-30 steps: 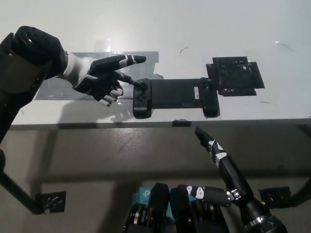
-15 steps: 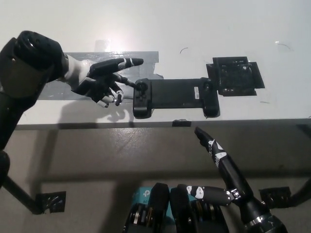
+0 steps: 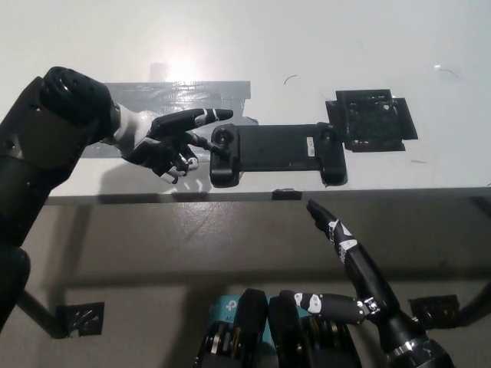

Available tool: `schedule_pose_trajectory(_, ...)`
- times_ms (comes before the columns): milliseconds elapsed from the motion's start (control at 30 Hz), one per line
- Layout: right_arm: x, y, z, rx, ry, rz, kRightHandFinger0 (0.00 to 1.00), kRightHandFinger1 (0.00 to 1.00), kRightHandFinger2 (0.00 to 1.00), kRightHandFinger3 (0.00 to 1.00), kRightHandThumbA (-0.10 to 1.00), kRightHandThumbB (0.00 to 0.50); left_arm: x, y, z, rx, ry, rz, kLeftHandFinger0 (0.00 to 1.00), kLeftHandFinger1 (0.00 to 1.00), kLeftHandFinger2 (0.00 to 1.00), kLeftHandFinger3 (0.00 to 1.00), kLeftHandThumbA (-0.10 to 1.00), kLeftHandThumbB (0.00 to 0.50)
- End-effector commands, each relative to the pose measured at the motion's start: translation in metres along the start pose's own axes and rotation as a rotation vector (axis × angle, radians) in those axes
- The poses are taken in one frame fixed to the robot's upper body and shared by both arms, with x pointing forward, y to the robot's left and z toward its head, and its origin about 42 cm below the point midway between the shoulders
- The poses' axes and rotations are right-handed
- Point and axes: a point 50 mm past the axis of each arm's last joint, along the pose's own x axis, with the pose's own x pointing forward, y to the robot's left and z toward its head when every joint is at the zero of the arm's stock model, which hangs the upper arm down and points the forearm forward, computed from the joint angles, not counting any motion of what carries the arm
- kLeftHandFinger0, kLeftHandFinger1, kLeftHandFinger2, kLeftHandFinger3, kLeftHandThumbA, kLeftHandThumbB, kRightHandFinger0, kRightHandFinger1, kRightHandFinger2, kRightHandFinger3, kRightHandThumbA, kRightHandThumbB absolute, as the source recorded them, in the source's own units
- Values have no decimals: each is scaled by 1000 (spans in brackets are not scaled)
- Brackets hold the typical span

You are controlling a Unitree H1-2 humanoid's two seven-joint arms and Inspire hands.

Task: A controller is being placed at the center of the desk near the left hand and the robot uses its left hand's index finger to press a button at the left area of the controller

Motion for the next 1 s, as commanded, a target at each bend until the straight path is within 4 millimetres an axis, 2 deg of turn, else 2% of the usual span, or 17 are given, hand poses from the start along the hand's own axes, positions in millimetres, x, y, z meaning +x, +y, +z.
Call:
schedule_pose_trajectory(0,9,-3,14,-12,-59,6,1000,1000,1000,1000,968,237,-12,5,15,24,-6,31,0,0,42,1000,1000,455)
schedule_pose_trajectory(333,9,-4,13,-16,-59,6,1000,1000,1000,1000,967,236,-18,10,14,0,-17,36,0,0,0,1000,1000,452)
schedule_pose_trajectory(533,8,-4,13,-12,-52,5,1000,1000,1000,1000,970,238,-24,14,15,2,-25,69,0,0,12,1000,1000,443)
schedule_pose_trajectory(667,8,-3,14,-9,-55,7,1000,1000,1000,1000,973,241,-30,15,18,20,-35,81,0,0,172,1000,1000,437)
schedule_pose_trajectory(700,8,-3,14,-10,-55,7,1000,1000,1000,1000,975,240,-30,16,18,10,-34,75,0,0,201,1000,1000,449)
schedule_pose_trajectory(867,8,-2,13,-10,-55,7,1000,1000,1000,1000,973,237,-25,13,14,12,-38,73,0,0,178,1000,1000,438)
schedule_pose_trajectory(967,10,-3,14,-13,-60,7,1000,1000,1000,1000,974,232,-23,12,15,13,-29,66,0,0,93,1000,1000,444)
